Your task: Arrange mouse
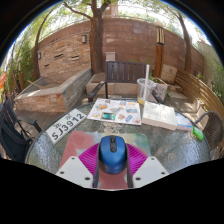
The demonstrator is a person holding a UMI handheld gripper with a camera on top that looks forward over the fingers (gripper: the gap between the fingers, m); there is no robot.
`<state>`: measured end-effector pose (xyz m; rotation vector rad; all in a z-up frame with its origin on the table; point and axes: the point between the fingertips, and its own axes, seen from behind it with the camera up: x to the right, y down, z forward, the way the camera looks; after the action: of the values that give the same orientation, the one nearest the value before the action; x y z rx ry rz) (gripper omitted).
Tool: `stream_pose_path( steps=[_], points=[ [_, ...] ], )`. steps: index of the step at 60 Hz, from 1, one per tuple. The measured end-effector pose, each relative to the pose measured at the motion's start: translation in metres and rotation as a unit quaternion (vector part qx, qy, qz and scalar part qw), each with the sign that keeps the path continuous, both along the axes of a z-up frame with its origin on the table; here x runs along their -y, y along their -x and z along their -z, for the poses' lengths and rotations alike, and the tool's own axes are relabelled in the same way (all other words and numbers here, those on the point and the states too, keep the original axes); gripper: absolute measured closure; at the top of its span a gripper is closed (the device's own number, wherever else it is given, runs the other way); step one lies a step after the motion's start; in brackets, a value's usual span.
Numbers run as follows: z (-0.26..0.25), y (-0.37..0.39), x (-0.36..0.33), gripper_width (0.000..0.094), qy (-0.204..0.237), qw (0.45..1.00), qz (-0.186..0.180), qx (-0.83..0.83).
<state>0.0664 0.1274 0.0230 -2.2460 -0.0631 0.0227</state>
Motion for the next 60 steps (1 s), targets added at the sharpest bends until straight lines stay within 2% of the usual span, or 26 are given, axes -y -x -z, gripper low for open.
stream_pose_path(
  steps=[7, 9, 11, 14, 17, 30, 41, 60],
  points=[
    [0.037, 0.008, 0.002, 0.043, 0.047, 0.999, -0.005, -0.008],
    [0.036, 0.008, 0.006, 0.0378, 0.043, 0.999, -0.002, -0.005],
    [0.029, 0.006, 0.008, 0.0283, 0.037, 0.999, -0.002, 0.002],
    [0.015, 0.003, 0.012, 0.0071, 0.03, 0.999, -0.001, 0.014],
    [0.0, 0.005, 0.021, 0.0105, 0.023, 1.0, -0.005, 0.02],
    [-0.087, 0.011, 0.087, 0.0085, -0.012, 0.999, 0.01, 0.04],
    [-0.158, 0.014, 0.17, 0.0086, -0.048, 0.997, 0.034, 0.058],
    [-0.195, 0.038, 0.291, 0.0087, -0.061, 0.995, 0.047, 0.067]
  ],
)
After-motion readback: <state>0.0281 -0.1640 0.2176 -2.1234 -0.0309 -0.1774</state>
